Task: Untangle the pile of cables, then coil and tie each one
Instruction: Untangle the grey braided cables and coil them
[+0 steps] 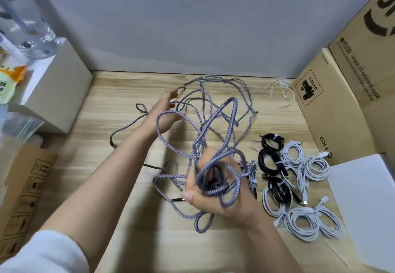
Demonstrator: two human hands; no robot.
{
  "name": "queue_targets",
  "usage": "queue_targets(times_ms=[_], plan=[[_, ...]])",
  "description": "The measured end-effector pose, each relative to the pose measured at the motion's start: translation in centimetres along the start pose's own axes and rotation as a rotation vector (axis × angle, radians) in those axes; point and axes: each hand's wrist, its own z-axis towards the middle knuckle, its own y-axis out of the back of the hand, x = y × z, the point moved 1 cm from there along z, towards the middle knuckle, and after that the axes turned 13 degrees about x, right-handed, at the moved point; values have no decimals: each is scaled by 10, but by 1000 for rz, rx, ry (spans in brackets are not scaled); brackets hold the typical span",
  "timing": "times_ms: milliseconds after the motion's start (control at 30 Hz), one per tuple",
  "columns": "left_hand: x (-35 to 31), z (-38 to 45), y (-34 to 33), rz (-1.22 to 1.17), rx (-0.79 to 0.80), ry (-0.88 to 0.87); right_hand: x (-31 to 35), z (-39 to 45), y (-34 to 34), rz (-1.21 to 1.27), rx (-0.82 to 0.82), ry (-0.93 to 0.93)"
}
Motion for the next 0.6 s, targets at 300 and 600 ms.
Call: queue_targets(times_ms=[300, 600], plan=[[-11, -2, 2, -75, -104, 13, -5, -1, 12, -51, -198, -134], [-76, -81, -4, -835, 272, -24, -25, 25, 9, -625, -426, -487]])
